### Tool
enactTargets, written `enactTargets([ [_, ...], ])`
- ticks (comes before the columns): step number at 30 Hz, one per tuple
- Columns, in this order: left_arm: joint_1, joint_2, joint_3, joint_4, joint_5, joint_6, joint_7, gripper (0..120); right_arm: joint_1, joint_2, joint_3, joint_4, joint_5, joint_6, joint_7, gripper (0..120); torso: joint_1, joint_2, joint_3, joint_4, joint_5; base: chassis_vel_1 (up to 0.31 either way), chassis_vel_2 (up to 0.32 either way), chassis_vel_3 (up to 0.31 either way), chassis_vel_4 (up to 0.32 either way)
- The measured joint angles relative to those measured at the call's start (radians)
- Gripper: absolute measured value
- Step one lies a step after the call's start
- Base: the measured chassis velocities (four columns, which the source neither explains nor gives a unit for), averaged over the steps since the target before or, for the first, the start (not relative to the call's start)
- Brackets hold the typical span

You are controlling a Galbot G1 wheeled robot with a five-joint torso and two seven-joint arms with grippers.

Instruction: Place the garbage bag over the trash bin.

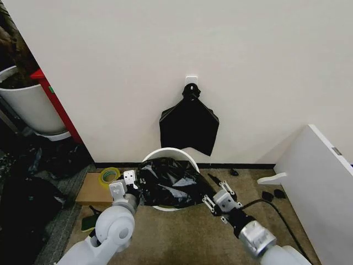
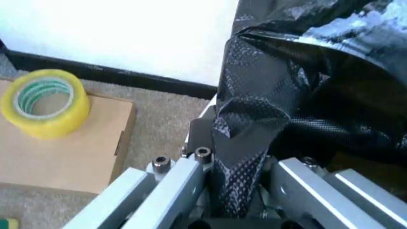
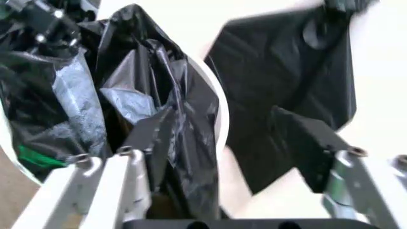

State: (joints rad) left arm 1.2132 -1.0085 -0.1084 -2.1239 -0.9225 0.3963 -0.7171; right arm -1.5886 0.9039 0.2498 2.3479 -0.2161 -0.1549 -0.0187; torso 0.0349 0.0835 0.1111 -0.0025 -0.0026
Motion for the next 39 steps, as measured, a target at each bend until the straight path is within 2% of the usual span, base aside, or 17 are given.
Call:
enactTargets([
  [2, 0.005, 0.007, 0.000, -0.009, 0.003, 0.005, 0.006, 0, 0.036, -0.018, -0.008, -0.024, -0.050, 0.007, -0.020, 71, 0.000, 0.000, 0.000, 0.0004, 0.0001, 0.000, 0.000, 0.000, 0.000],
  [3, 0.005, 0.007, 0.000, -0.009, 0.003, 0.005, 0.006, 0, 0.036, -0.018, -0.008, -0.024, -0.050, 0.007, -0.020, 71, 0.000, 0.000, 0.000, 0.0004, 0.0001, 0.000, 0.000, 0.000, 0.000],
  [4, 0.006, 0.007, 0.000, -0.012, 0.004, 0.008, 0.006, 0, 0.051, -0.026, -0.013, -0.041, -0.094, 0.014, -0.033, 79, 0.000, 0.000, 0.000, 0.0004, 0.0001, 0.000, 0.000, 0.000, 0.000],
  [8, 0.014, 0.004, 0.005, -0.021, 0.019, 0.013, 0.009, 0, 0.084, -0.047, -0.051, -0.078, -0.214, 0.023, -0.073, 93, 0.000, 0.000, 0.000, 0.0003, 0.0002, 0.000, 0.000, 0.000, 0.000],
  [12, 0.021, 0.004, 0.005, -0.022, 0.034, 0.013, 0.015, 0, 0.087, -0.063, -0.074, -0.080, -0.270, 0.028, -0.108, 100, 0.000, 0.000, 0.000, 0.0002, 0.0000, 0.000, 0.000, 0.000, 0.000],
  [20, 0.037, 0.001, 0.013, -0.031, 0.061, 0.012, 0.029, 0, 0.123, -0.064, -0.114, -0.110, -0.384, 0.062, -0.115, 100, 0.000, 0.000, 0.000, 0.0002, 0.0000, 0.000, 0.000, 0.000, 0.000],
  [31, 0.058, 0.003, 0.016, -0.042, 0.065, 0.015, 0.031, 0, 0.217, -0.012, -0.182, -0.177, -0.686, 0.221, -0.095, 100, 0.000, 0.000, 0.000, 0.0002, 0.0000, 0.000, 0.000, 0.000, 0.000],
  [34, 0.062, 0.005, 0.015, -0.044, 0.065, 0.015, 0.031, 0, 0.234, -0.008, -0.194, -0.184, -0.718, 0.234, -0.092, 97, 0.000, 0.000, 0.000, 0.0002, 0.0000, 0.000, 0.000, 0.000, 0.000],
  [37, 0.066, 0.006, 0.015, -0.047, 0.063, 0.015, 0.031, 0, 0.247, -0.010, -0.197, -0.190, -0.734, 0.248, -0.090, 83, 0.000, 0.000, 0.000, 0.0003, 0.0000, 0.000, 0.000, 0.000, 0.000],
  [38, 0.066, 0.006, 0.015, -0.047, 0.063, 0.015, 0.031, 0, 0.247, -0.010, -0.197, -0.190, -0.734, 0.248, -0.090, 83, 0.000, 0.000, 0.000, 0.0003, 0.0000, 0.000, 0.000, 0.000, 0.000],
  [39, 0.067, 0.006, 0.015, -0.047, 0.062, 0.015, 0.031, 0, 0.248, -0.012, -0.198, -0.191, -0.735, 0.250, -0.090, 78, 0.000, 0.000, 0.000, 0.0002, 0.0000, 0.000, 0.000, 0.000, 0.000],
])
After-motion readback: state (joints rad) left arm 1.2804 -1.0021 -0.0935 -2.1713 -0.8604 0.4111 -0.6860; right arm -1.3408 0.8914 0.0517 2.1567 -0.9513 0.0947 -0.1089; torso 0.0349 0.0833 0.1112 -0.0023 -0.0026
